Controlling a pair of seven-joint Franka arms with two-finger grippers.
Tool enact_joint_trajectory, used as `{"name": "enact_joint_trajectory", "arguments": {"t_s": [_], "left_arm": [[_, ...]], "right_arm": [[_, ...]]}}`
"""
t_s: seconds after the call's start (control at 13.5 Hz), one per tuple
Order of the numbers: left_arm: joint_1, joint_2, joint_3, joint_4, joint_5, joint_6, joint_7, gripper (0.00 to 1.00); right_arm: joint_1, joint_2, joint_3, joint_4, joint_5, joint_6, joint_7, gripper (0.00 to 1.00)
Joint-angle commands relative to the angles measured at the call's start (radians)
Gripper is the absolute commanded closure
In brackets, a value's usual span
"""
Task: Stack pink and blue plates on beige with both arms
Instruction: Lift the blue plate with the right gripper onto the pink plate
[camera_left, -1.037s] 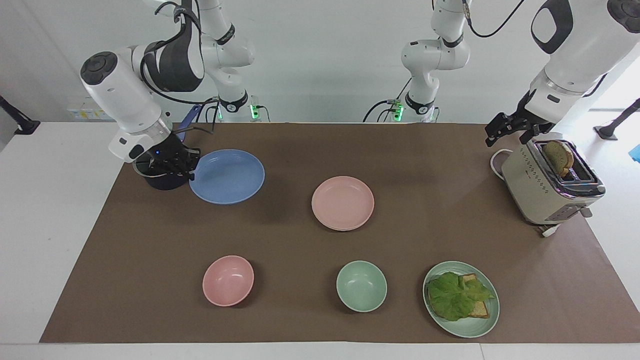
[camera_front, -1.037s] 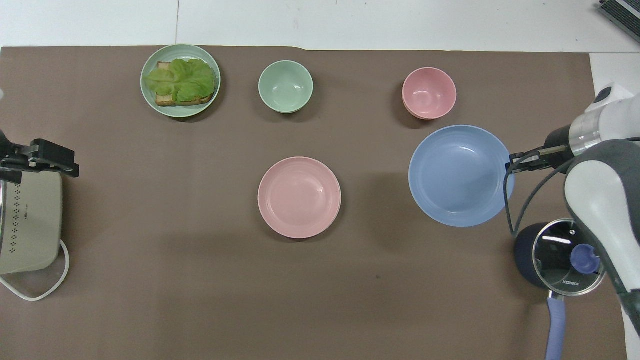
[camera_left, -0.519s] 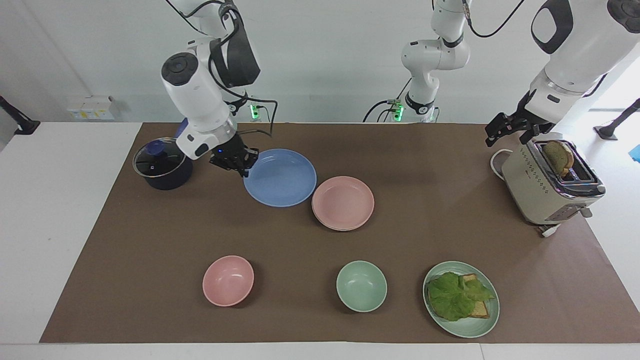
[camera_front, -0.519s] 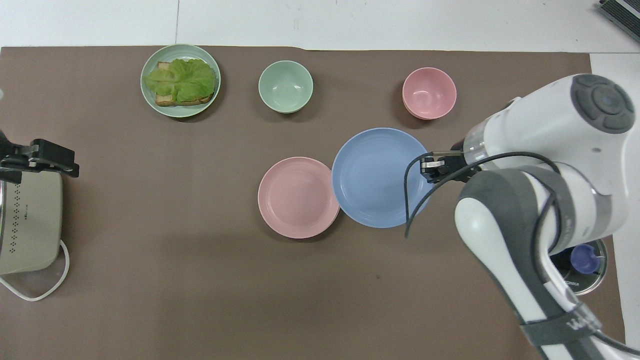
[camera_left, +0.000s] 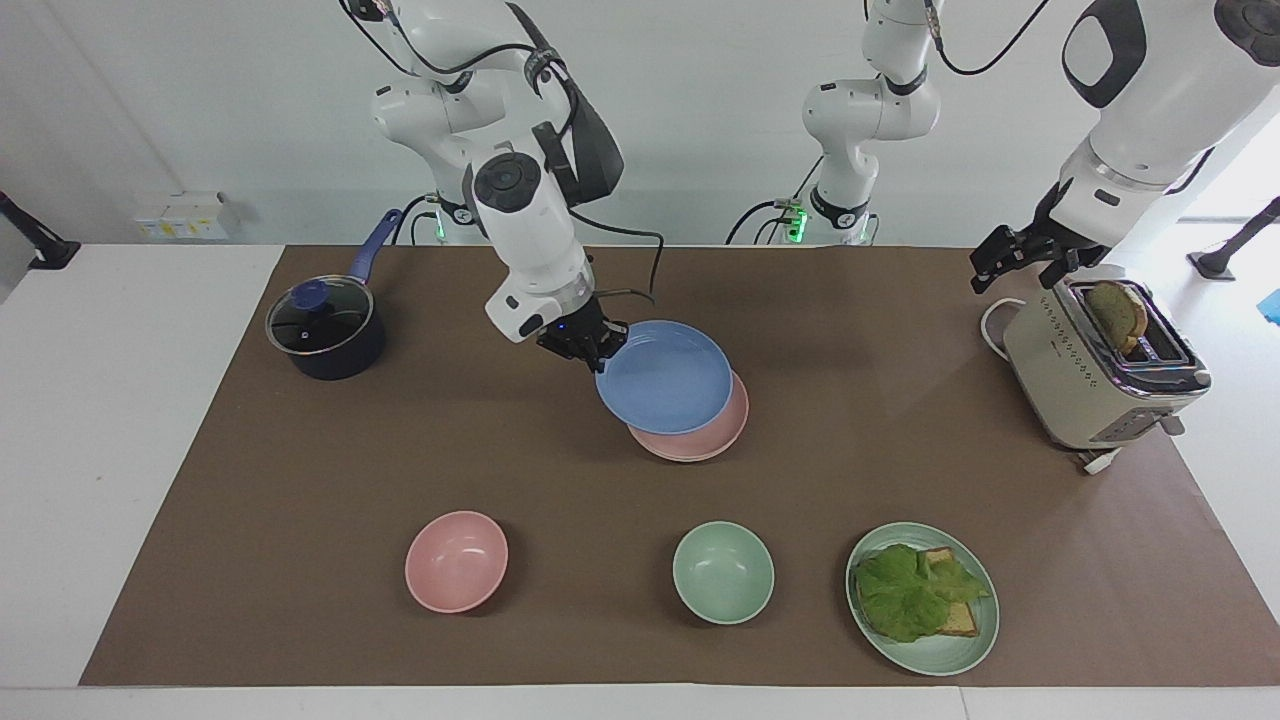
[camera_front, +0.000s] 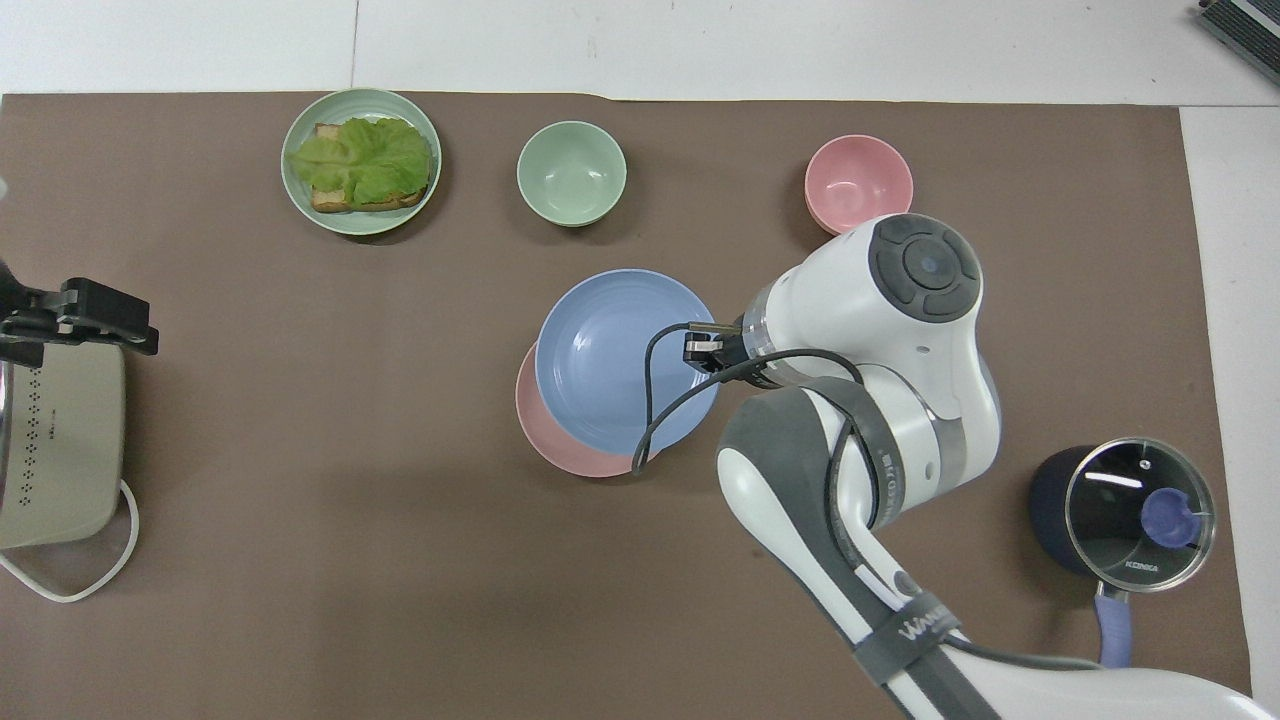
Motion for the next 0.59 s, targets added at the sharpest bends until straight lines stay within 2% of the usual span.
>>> {"name": "enact_joint_trajectory", "arguments": {"t_s": [0.0,0.15,0.52], "left_arm": [[0.01,-0.001,-0.007,0.011,0.005,-0.016,0.004,0.0],[0.01,-0.001,-0.007,0.011,0.005,-0.016,0.004,0.0],[0.01,-0.001,-0.007,0.01,0.005,-0.016,0.004,0.0]], "right_arm": [[0.025,0.037,-0.004,0.003,0.03,0.051,0.008,1.0],[0.042,0.071,-0.004,0.003,0.03,0.086,0.008,1.0],[0.057,0.076,-0.004,-0.069,0.028,0.143,-0.006,1.0]]}}
